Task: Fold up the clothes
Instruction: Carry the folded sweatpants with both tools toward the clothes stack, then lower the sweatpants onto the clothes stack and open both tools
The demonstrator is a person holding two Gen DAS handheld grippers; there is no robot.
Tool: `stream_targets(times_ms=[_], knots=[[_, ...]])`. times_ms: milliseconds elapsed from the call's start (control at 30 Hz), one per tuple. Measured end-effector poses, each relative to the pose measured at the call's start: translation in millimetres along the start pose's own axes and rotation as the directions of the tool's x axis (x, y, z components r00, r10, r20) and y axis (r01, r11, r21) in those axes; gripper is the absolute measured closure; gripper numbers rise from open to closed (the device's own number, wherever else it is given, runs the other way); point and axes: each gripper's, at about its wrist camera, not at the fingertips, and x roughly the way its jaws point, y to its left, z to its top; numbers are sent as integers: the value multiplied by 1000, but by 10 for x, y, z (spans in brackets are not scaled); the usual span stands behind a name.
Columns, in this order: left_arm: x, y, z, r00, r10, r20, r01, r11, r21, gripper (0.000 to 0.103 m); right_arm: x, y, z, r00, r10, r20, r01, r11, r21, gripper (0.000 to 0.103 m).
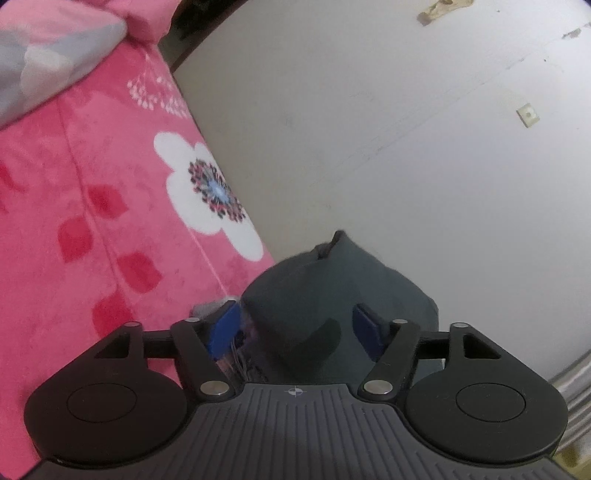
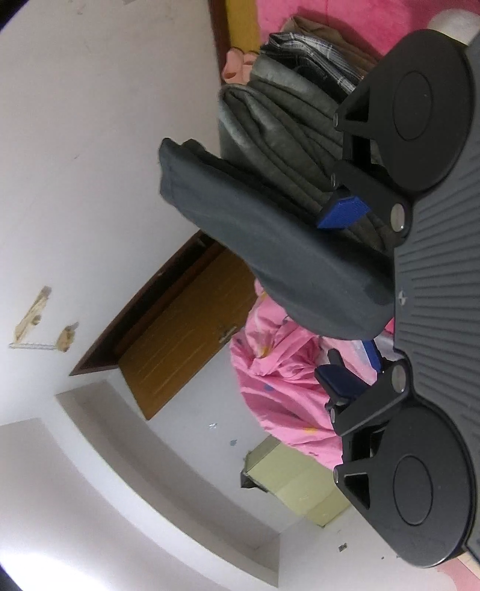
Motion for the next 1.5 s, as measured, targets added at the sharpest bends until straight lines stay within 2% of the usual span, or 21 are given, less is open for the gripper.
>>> stream_targets(times_ms=[100,167,233,267,300,400,567,667,733,867,933,967,1000,1033,1067,1133,1200,1267,1400,1433,1500], knots=[[70,6,-32,1000,-8,1,8,1000,-14,36,45,-45,-24,1000,-6,-25,7,1000,22,27],[116,11,-54,1000,-13,2,13,1000,-24,42,57,-72,-44,1000,0,-23,1,1000,29,32],[155,3,-71,1000,-15,9,15,1000,-27,63,72,-94,-54,1000,2,-18,-2,1000,22,41],[162,-29,-69,1000,-11,25,12,1000,-12,68,81,-106,-58,1000,3,-15,-3,1000,17,51],[171,-61,-63,999,-9,37,9,1000,4,81,91,-117,-61,1000,3,-13,-3,1000,9,70],[179,-155,-20,998,-1,68,-2,999,45,94,88,-121,-59,1000,13,6,-13,1000,-15,98],[178,-394,146,990,-58,127,41,990,138,97,28,121,-80,997,50,59,-43,993,-106,98],[235,-455,224,988,-89,129,66,983,174,98,3,222,-166,997,38,61,-28,987,-155,99],[330,-411,219,992,-73,102,52,979,195,98,-14,289,-223,998,31,62,-19,982,-188,99],[509,-113,148,999,-33,22,30,991,134,92,32,190,-384,999,-32,-21,27,979,-201,96],[480,0,126,999,-49,18,48,996,78,80,-97,142,-430,1000,-11,-27,5,980,-197,92],[436,23,118,998,-50,29,48,996,69,75,-186,148,-451,1000,-2,-18,-2,977,-212,81],[394,35,112,998,-42,43,39,997,66,65,-296,202,-488,1000,-6,10,8,964,-264,61],[361,39,107,998,-31,52,28,998,62,63,-400,267,-532,999,-10,39,22,947,-321,52],[330,46,101,998,-23,61,20,998,57,63,-466,368,-614,997,-20,73,48,913,-406,42],[277,27,67,997,-10,74,5,998,63,62,-462,610,-875,990,-43,133,116,781,-613,35],[219,-22,17,995,11,98,-19,996,87,62,-459,852,-1136,979,-50,196,187,600,-778,23],[135,-139,-79,985,47,168,-73,986,152,62,-357,1008,-1421,963,-65,260,265,382,-885,14],[25,-451,-272,953,44,301,-146,935,324,59,53,1039,-1922,925,-79,372,369,-47,-928,8],[36,-510,-289,951,35,308,-149,922,357,59,169,1019,-1989,917,-84,390,378,-125,-917,8],[115,-594,-318,955,35,296,-161,897,413,59,289,950,-2032,901,-115,419,392,-205,-897,8]])
